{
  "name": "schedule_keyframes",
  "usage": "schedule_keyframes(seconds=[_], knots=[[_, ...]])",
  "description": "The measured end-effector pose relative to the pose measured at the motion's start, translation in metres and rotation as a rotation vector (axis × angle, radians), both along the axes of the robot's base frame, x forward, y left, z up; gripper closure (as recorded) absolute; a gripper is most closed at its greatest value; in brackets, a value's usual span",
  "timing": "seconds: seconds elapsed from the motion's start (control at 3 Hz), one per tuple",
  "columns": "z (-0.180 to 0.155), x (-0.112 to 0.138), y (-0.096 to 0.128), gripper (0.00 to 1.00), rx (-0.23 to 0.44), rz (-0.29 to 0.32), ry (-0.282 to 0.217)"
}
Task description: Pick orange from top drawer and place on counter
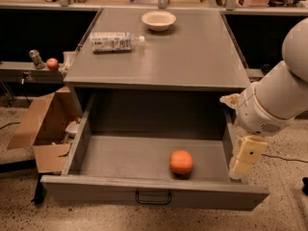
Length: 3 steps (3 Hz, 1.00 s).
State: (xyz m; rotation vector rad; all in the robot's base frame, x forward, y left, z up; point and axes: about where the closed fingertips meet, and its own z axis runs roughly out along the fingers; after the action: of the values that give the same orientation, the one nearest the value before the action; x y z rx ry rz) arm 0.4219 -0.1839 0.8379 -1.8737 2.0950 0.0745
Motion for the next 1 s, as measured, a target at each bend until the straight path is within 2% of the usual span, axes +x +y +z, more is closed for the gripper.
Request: schedule_keyframes(seconds=[0.33, 0.67, 1.0], knots=[[-0.025, 0.03, -0.001, 0.0, 0.011, -0.023, -0.047], [-0.045, 0.055, -0.003, 0.0, 0.045, -0.049, -0.075], [-0.067, 0.071, 0.003, 0.0, 0.074, -0.049, -0.09]])
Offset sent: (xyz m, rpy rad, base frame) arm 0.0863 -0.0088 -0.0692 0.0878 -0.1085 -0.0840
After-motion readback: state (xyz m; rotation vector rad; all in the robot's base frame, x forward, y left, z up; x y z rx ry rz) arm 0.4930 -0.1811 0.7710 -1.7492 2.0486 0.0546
